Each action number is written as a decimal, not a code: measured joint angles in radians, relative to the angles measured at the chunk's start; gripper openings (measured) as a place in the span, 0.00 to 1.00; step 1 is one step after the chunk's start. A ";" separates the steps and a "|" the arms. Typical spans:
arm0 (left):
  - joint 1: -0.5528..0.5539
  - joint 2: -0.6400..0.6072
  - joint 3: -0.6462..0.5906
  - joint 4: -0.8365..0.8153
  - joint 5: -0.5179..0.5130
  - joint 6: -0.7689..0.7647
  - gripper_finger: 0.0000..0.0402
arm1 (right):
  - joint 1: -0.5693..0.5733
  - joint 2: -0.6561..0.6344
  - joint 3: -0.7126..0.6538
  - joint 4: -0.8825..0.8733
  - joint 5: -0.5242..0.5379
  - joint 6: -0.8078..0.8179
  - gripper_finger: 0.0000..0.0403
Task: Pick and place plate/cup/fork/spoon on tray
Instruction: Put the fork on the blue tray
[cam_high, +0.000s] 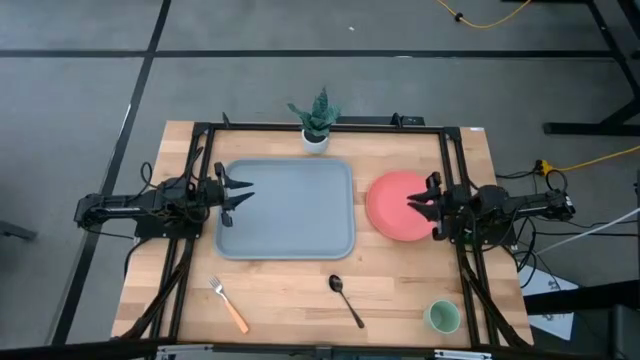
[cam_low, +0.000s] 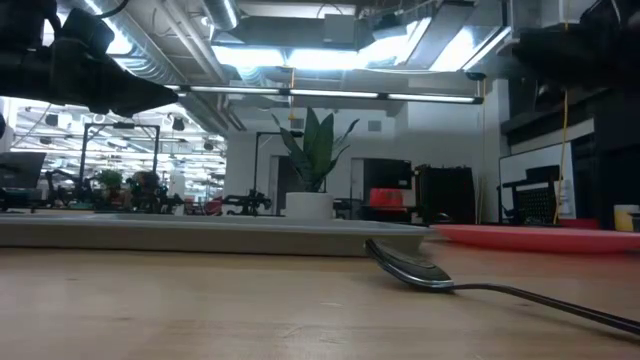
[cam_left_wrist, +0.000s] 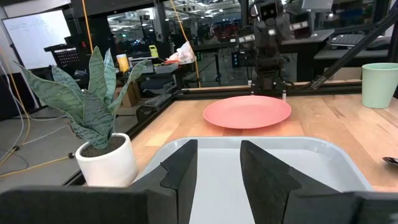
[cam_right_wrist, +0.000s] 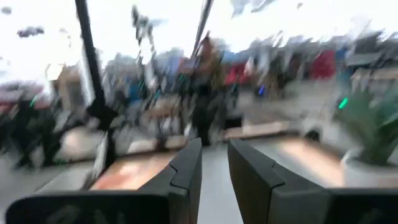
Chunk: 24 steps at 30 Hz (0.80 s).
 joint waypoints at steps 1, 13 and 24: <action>0.000 0.000 0.000 0.000 0.000 0.000 0.29 | 0.000 0.000 0.000 0.031 0.004 -0.013 0.21; 0.000 0.000 0.000 0.000 0.000 0.000 0.29 | -0.019 0.001 0.000 0.574 0.281 -0.413 0.21; 0.000 0.000 0.000 0.000 0.000 0.000 0.29 | -0.255 0.048 0.042 0.797 0.427 -0.780 0.21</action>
